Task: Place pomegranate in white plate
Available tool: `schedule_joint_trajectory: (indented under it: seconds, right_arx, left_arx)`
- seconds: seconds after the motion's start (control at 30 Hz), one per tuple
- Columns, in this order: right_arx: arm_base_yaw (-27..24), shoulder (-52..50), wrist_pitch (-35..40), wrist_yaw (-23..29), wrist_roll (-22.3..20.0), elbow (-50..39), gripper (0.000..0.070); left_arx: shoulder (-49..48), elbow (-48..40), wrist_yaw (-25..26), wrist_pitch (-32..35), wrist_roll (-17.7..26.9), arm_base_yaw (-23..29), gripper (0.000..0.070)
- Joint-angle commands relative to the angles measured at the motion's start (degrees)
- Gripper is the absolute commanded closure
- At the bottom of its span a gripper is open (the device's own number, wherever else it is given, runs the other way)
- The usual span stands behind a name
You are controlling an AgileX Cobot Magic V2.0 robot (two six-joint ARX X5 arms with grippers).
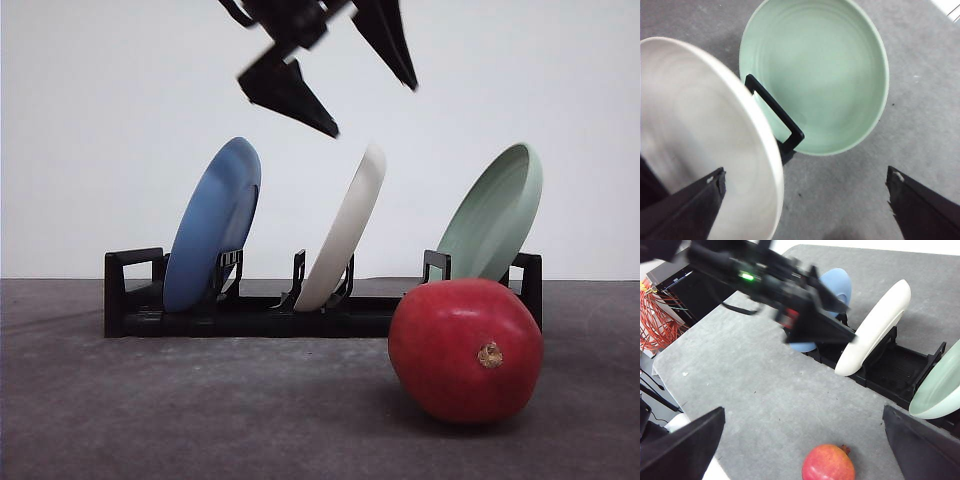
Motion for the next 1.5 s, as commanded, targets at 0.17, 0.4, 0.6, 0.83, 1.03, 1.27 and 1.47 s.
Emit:
schedule_joint_trajectory:
  seconds: [0.17,0.4,0.6,0.83,1.03,1.27,1.47]
  right_arx:
    - [0.2,0.2,0.5,-0.2,0.2,0.9,0.0056]
    - [0.2,0.2,0.5,-0.9,0.2,0.9,0.0056]
    - [0.2,0.2,0.5,-1.8,0.2,0.9,0.0057]
    - [0.2,0.2,0.5,-1.8,0.2,0.9,0.0057]
    - [0.2,0.2,0.5,-1.8,0.1,0.9,0.0057]
    - [0.2,0.2,0.5,-1.8,-0.3,0.9,0.0057]
    - [0.2,0.2,0.5,-1.8,-0.5,0.9,0.0057]
  left_arx:
    - [5.9,3.1,-4.0,0.7,3.0,-1.7,0.0069]
    - [9.2,3.1,-4.4,1.0,3.8,-1.8,0.0073]
    - [9.8,3.1,-4.4,1.2,3.9,-1.8,0.0374]
    - [9.8,3.1,-4.3,0.6,3.8,-1.8,0.07]
    - [9.3,3.1,-4.1,0.2,3.6,-1.8,0.07]
    - [4.6,3.1,-3.9,0.2,3.4,-2.2,0.07]
    - [-2.6,3.1,-0.9,-1.6,3.4,-3.3,0.07]
